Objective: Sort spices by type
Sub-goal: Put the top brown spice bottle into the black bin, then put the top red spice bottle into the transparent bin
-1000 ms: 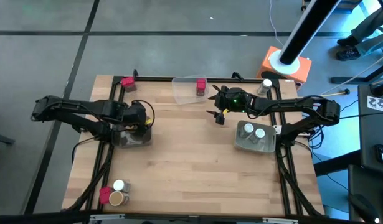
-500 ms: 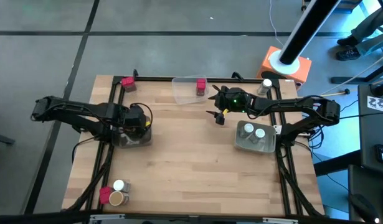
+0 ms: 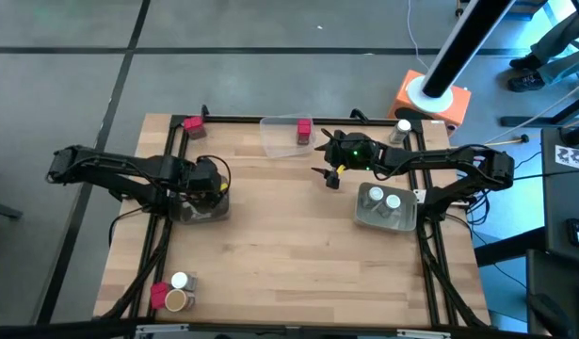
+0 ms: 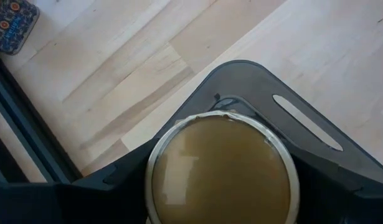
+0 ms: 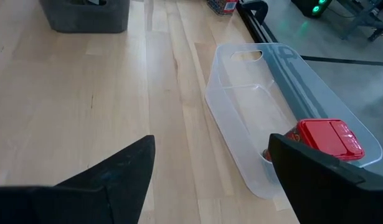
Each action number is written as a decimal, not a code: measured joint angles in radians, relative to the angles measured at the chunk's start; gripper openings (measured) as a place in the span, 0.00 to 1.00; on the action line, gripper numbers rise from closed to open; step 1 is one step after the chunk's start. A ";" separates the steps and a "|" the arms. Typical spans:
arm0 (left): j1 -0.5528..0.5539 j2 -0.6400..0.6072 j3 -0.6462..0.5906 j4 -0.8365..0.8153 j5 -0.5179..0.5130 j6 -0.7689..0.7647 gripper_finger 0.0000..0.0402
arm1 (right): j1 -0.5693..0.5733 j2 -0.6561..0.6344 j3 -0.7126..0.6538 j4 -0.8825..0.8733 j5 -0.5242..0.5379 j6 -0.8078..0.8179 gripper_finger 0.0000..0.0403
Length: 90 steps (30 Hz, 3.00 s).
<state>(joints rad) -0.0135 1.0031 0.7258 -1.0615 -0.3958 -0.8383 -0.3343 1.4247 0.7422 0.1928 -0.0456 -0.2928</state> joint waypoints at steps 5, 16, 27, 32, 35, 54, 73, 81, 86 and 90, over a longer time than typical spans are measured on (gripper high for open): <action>0.000 0.000 0.000 0.000 0.000 0.000 0.70 | 0.000 0.000 0.000 0.000 0.000 0.000 0.78; 0.000 0.000 0.001 0.000 -0.009 -0.001 0.78 | 0.000 0.000 0.000 -0.001 0.000 0.000 0.78; 0.002 -0.001 0.061 -0.041 -0.011 0.031 0.84 | 0.000 0.000 0.000 -0.001 -0.037 0.000 0.78; 0.006 -0.002 0.159 -0.089 -0.067 0.040 0.84 | 0.000 0.000 0.000 -0.001 -0.037 -0.005 0.78; 0.028 -0.003 0.206 -0.081 -0.116 0.050 0.84 | 0.000 0.000 0.000 -0.001 -0.037 -0.007 0.78; 0.413 0.016 0.225 -0.044 -0.219 0.094 0.84 | 0.000 0.000 0.000 0.047 -0.037 -0.121 0.78; 0.823 0.297 0.363 -0.035 -0.052 0.503 0.84 | 0.000 0.000 0.000 -0.010 -0.037 -0.215 0.78; 0.904 0.508 0.559 -0.184 -0.050 0.662 0.84 | 0.000 0.000 0.000 -0.010 -0.037 -0.266 0.78; 0.945 0.607 0.585 -0.204 -0.057 0.764 0.83 | 0.000 0.000 0.000 -0.010 -0.037 -0.273 0.78; 0.959 0.667 0.585 -0.187 -0.085 0.857 0.83 | 0.000 0.000 0.000 -0.009 -0.037 -0.273 0.78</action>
<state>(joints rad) 0.9455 1.6700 1.3109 -1.2486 -0.4803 0.0185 -0.3344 1.4246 0.7422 0.1837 -0.0830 -0.5659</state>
